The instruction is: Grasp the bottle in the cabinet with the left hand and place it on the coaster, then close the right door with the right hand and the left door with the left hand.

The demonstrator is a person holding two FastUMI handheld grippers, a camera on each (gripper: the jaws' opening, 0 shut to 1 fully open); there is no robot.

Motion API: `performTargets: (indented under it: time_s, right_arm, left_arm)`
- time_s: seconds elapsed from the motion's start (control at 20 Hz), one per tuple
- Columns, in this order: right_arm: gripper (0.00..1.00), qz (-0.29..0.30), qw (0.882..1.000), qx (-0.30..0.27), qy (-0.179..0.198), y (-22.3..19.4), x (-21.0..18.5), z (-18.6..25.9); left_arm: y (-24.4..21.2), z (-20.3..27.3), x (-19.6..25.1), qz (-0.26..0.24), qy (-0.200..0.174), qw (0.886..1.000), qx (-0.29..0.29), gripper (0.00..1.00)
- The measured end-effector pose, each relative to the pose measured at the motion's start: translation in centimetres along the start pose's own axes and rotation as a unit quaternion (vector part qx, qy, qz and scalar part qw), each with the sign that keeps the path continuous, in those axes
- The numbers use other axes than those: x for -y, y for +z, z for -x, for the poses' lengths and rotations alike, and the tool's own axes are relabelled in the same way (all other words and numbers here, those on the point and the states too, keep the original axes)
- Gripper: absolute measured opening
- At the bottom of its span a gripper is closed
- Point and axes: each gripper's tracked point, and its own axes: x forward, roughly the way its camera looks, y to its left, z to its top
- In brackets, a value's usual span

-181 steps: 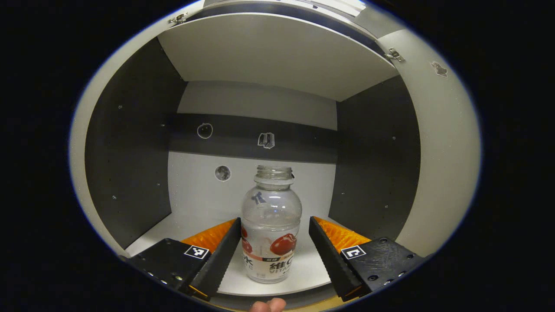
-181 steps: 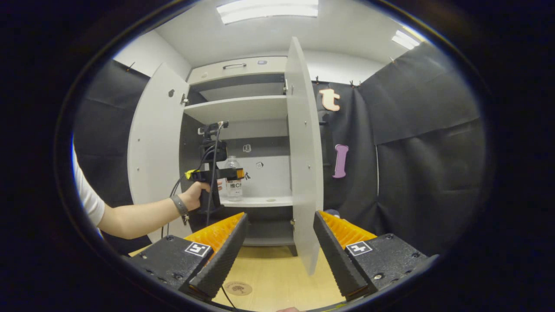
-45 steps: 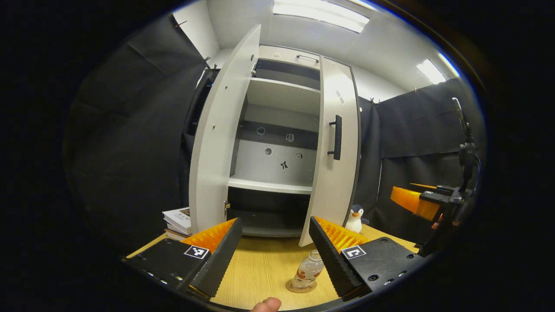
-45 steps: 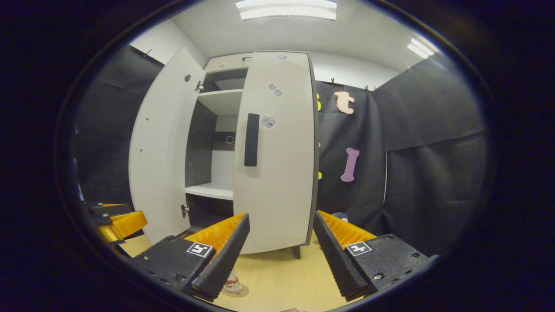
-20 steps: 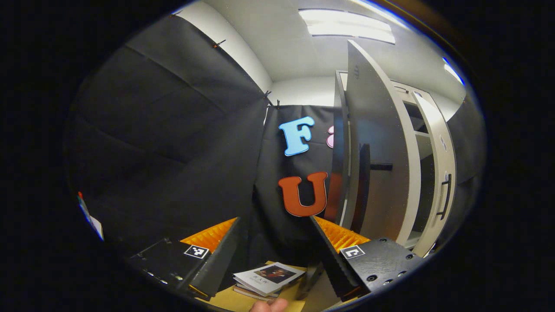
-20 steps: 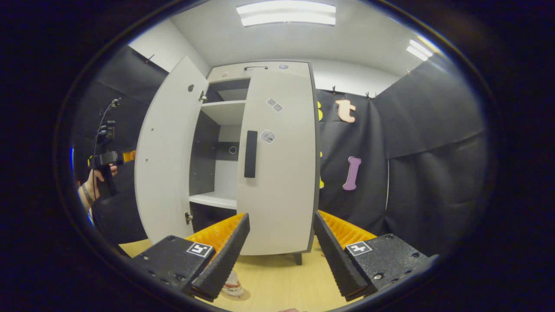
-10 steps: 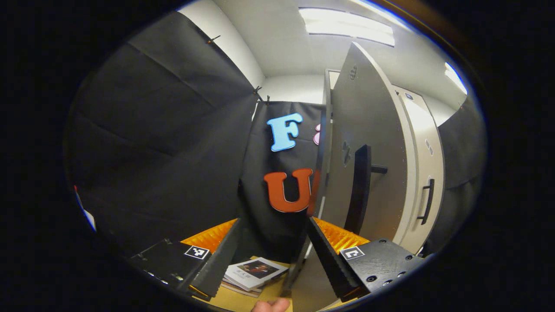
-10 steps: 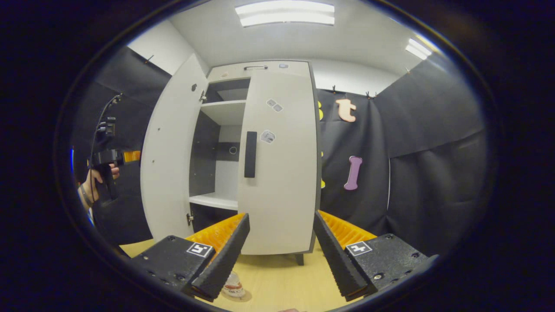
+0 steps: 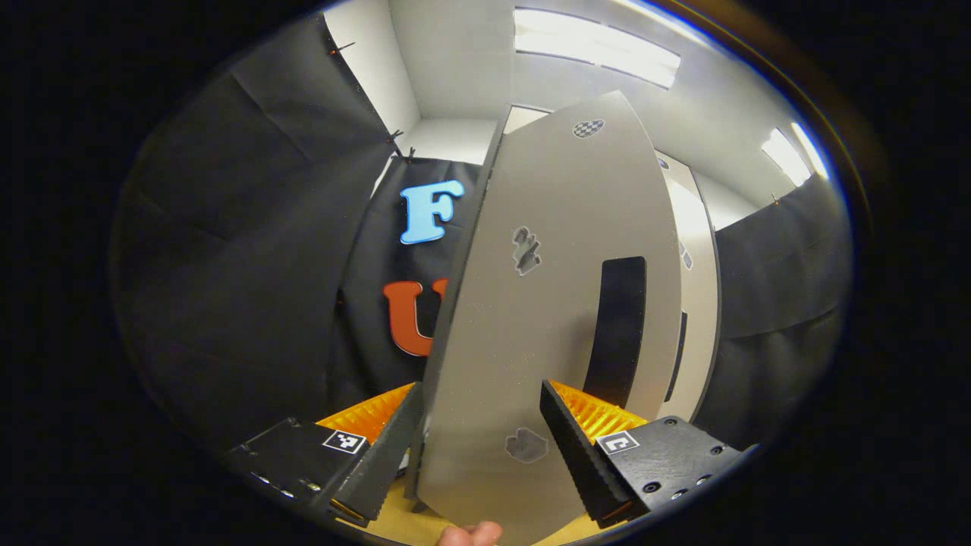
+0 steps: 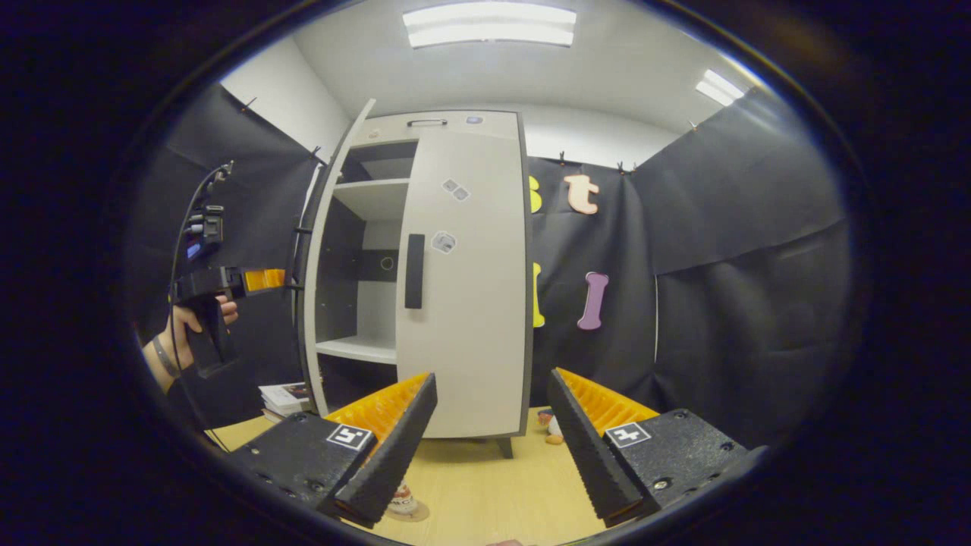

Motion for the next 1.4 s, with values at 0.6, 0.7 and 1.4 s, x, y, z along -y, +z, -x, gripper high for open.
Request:
performTargets:
  time_s: [0.6,0.7,1.4]
  right_arm:
    - [0.96,-0.01,1.0,-0.012,-0.011,-0.8,2.1,0.2]
    - [0.96,-0.013,1.0,-0.017,-0.003,-1.0,1.7,-0.1]
    - [0.97,-0.02,0.997,-0.043,0.057,-2.3,-2.7,-1.1]
  left_arm:
    - [0.5,4.8,0.0,-0.017,-0.009,1.0,-0.002,0.99]
    - [-0.2,6.5,0.0,-0.017,-0.005,1.0,-0.005,0.99]
    - [-7.2,16.3,2.5,-0.053,0.008,0.998,-0.019,0.99]
